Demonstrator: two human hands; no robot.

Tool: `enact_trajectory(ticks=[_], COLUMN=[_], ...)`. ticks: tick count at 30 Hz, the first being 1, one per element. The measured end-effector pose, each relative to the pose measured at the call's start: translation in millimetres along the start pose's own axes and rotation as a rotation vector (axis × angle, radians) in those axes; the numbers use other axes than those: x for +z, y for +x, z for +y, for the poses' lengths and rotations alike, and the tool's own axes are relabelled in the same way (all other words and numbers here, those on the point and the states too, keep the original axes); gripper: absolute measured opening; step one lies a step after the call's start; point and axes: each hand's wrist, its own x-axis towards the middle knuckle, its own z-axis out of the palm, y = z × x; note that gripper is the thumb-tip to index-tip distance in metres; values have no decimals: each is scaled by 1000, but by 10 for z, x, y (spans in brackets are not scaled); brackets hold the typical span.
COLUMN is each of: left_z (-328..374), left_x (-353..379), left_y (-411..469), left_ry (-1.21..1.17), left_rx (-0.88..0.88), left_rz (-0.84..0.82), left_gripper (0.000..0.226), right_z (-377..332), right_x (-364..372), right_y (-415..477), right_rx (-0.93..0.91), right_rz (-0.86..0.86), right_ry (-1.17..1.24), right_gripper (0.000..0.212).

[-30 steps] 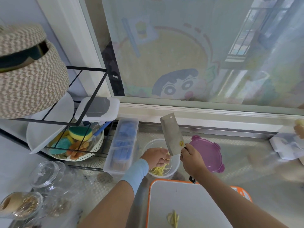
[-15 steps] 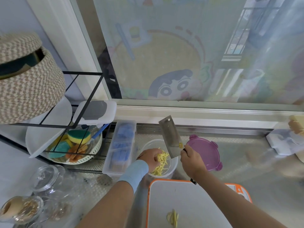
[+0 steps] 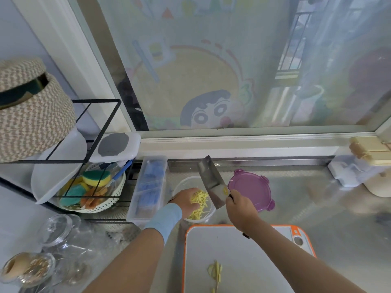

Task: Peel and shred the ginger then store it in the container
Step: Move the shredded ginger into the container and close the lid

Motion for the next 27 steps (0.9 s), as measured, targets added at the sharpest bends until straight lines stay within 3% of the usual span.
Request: enact_trajectory(ticks=[4,8,10,14,17,22,27], left_z=[63,19,-17,-124,-244,-489,-522], left_x=[101,469,717,1179,1451,1784,1844], left_y=[-285,-709,-889,-1133,-1261,-1485,-1600], left_ry=[-129,-85,-9,350,524,393,158], left_rx=[76,337,402,325,360,452,291], left_rz=[286,470,394,-52,-175,-64,221], left_gripper=[21,12,18,81,86,58,55], right_z=[211,531,728,1105,1240,1372,1486], right_x=[-10,77,177,461,631,855,1074], right_y=[-205,-703,-954,-1341,-1573,-1845,-2055], right_rx=[45,153,210,271,278,285,268], right_rz=[31,89,70,21,9,27,128], right_ry=[59,100,93,47,71,186,157], right_gripper=[26,27,29,25,24,18,16])
